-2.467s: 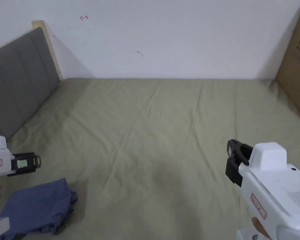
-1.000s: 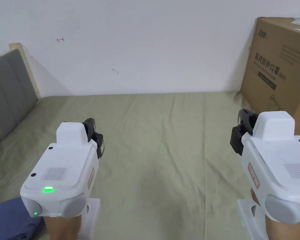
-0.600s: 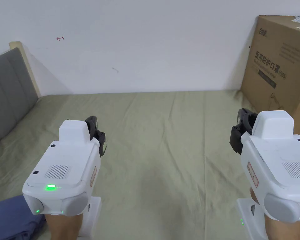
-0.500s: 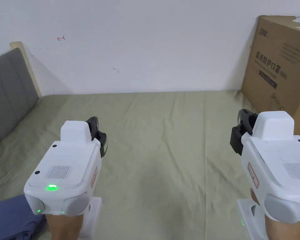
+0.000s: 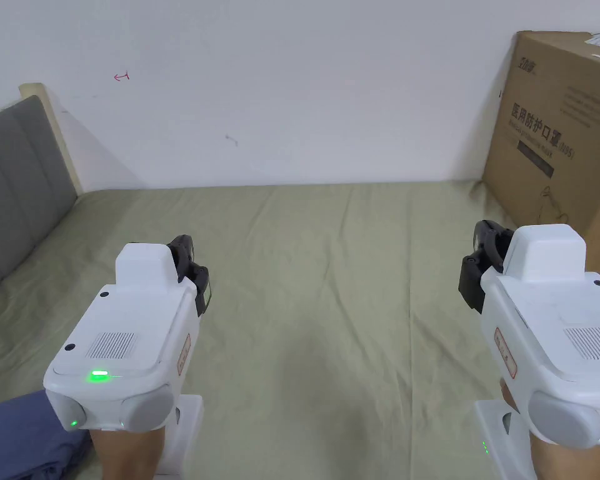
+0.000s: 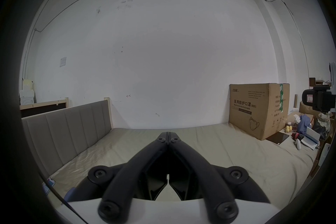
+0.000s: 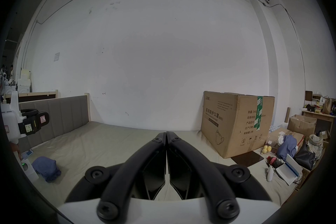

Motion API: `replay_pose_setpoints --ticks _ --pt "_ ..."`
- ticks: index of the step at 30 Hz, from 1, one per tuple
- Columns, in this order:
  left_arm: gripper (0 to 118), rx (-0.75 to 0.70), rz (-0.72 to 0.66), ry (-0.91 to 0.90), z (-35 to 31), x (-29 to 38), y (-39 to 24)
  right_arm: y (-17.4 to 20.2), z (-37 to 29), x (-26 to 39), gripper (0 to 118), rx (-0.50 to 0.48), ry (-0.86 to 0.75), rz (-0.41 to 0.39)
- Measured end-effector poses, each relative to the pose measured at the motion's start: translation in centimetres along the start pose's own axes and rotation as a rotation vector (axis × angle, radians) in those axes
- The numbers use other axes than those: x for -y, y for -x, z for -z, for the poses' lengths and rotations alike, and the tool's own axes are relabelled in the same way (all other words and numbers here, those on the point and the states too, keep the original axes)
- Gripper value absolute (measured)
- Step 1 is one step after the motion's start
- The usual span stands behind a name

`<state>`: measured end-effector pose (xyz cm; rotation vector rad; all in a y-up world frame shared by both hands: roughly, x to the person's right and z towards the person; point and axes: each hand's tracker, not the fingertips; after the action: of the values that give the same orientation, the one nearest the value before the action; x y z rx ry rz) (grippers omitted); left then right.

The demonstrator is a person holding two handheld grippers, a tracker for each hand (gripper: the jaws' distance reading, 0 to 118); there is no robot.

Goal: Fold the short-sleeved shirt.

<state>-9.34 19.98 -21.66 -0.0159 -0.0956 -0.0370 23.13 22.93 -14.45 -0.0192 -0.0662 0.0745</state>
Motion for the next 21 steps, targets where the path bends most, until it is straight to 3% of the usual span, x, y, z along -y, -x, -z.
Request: replay_pose_setpoints --ticks 21 --pt "0 -0.001 0.001 0.004 -0.55 -0.09 -0.39 0.0 -0.19 -0.16 0 0.005 -0.003 -0.008"
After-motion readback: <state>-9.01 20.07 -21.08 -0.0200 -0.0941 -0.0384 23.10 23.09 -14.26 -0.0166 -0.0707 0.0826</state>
